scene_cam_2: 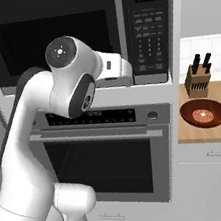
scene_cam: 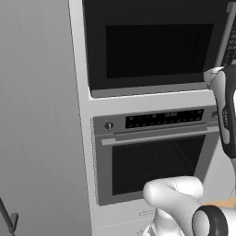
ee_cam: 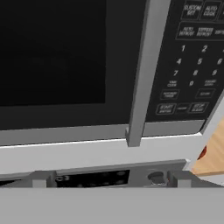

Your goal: Open the microwave, place the bowl with waffle inside the microwave, then close the microwave door and turn it on.

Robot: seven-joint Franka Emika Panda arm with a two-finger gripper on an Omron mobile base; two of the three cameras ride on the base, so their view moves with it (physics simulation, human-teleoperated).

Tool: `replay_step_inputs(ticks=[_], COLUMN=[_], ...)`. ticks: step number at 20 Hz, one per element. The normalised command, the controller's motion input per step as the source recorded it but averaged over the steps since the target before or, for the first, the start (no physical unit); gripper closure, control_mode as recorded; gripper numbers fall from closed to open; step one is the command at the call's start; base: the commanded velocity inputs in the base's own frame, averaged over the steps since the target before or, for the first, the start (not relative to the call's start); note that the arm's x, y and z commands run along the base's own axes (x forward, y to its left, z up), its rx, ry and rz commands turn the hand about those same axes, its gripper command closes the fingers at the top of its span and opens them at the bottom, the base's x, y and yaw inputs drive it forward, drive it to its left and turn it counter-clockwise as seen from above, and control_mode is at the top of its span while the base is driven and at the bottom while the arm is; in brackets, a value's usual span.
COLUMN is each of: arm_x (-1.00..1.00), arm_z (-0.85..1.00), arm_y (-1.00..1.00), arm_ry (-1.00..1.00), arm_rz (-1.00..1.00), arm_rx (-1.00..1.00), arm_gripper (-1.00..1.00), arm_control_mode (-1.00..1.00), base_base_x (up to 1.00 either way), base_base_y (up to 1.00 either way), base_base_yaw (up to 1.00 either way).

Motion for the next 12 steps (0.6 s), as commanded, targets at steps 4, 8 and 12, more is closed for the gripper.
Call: replay_step_inputs(ticks=[4, 8, 12], arm_x=[0.11, 0.28, 0.35], arm_z=[0.12, 0.16, 0.18], arm_y=[-0.35, -0.35, -0.27], arm_ry=[0.0, 0.01, 0.03], arm_rz=[0.01, 0.0, 0.0], arm_rx=[0.0, 0.01, 0.01], arm_gripper=[-1.0, -1.0, -1.0], arm_control_mode=[-1.0, -1.0, -1.0], base_base_x=[0.0, 0.0, 0.0], base_base_y=[0.0, 0.0, 0.0], base_base_yaw=[0.0, 0.0, 0.0])
